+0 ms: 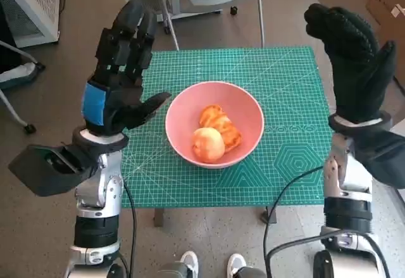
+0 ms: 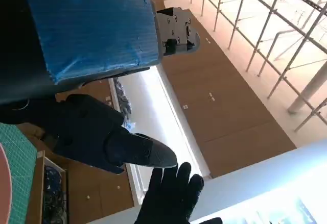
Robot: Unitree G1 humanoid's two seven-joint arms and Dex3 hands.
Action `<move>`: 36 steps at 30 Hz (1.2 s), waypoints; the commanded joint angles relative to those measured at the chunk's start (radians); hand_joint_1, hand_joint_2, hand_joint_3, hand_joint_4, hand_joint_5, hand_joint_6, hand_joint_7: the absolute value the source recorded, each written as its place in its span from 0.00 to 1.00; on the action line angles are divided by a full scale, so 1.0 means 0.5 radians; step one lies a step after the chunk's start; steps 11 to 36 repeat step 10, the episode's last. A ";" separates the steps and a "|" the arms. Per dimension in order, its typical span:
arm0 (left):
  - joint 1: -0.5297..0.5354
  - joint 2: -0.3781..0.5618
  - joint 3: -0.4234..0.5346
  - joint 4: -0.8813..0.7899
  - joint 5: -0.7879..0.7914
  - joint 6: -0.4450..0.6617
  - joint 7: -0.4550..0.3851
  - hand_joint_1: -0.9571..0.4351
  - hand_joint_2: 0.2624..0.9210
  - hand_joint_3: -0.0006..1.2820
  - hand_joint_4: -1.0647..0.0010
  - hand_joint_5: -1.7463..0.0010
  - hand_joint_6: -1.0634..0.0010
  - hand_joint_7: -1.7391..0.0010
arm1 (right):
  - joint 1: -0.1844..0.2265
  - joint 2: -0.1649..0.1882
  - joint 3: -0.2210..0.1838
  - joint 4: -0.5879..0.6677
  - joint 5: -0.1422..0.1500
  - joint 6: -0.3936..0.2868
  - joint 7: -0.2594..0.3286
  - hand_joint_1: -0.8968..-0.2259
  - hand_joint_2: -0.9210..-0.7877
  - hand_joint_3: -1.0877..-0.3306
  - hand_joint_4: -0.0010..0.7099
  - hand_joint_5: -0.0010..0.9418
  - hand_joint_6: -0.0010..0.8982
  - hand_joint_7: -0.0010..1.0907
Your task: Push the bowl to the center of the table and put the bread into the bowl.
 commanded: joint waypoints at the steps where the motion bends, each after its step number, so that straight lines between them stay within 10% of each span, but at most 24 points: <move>1: -0.027 -0.006 -0.005 0.015 0.032 0.008 0.018 0.32 0.99 0.12 1.00 1.00 1.00 0.78 | -0.003 -0.003 0.002 0.027 0.014 0.014 0.028 0.68 0.00 0.86 0.51 0.00 0.54 0.01; 36: -0.038 0.002 -0.002 0.021 0.053 0.008 0.029 0.33 0.98 0.11 1.00 1.00 1.00 0.77 | -0.004 0.002 -0.004 0.038 0.018 0.006 0.036 0.68 0.00 0.86 0.52 0.00 0.54 0.01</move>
